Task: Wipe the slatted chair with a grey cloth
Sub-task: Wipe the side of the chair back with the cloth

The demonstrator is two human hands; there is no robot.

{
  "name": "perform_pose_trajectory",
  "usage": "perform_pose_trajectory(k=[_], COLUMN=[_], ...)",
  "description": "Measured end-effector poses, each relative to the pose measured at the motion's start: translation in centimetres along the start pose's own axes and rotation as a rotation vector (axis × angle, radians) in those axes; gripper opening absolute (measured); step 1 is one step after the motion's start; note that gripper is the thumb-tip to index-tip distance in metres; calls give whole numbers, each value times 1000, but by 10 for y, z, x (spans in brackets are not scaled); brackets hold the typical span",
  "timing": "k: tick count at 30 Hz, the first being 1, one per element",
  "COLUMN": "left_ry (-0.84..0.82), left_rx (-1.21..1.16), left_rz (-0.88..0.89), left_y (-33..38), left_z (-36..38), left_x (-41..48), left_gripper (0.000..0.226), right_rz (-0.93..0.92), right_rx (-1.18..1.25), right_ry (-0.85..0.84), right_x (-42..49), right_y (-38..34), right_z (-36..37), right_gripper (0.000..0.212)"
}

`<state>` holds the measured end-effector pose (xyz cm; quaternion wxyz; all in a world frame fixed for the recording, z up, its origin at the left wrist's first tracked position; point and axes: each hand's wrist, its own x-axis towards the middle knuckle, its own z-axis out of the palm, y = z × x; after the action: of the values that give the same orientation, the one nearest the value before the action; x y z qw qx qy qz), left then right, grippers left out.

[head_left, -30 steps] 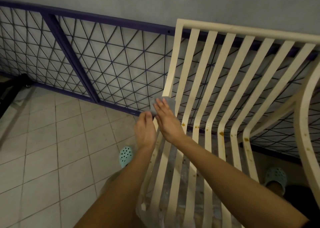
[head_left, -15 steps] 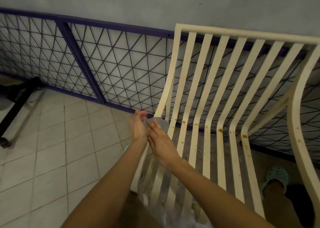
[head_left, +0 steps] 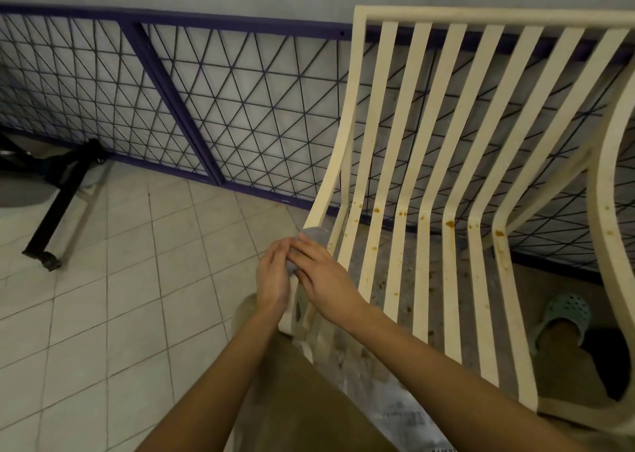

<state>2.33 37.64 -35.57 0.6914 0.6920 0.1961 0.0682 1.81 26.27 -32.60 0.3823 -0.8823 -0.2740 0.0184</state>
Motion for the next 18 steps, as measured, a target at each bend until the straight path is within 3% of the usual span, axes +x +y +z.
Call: perform_pose_trajectory(k=[4,6,11,15,18], left_ry=[8,-31,-130,-158,-142], left_rx=[-25,-18,22,91,56], left_rz=[-11,-15,-175,-213,-251], left_y=[3,8,24,34,39], left_z=[-10,-16,-27,-28,-27], left_x=[-6,-9,0,8,11], left_gripper=[32,30,23,30,37], right_rz=[29,-7,15,192,171], right_rx=[93,110,291,513,509], right_ry=[-93,-63,-189,16,226], right_x=[-14,-30,-60,-42,-10], right_y=[-19,-19,-15,-9,-2], right_z=[-7,-1,-1,-33,-57], right_gripper=[43,41,34,28,28])
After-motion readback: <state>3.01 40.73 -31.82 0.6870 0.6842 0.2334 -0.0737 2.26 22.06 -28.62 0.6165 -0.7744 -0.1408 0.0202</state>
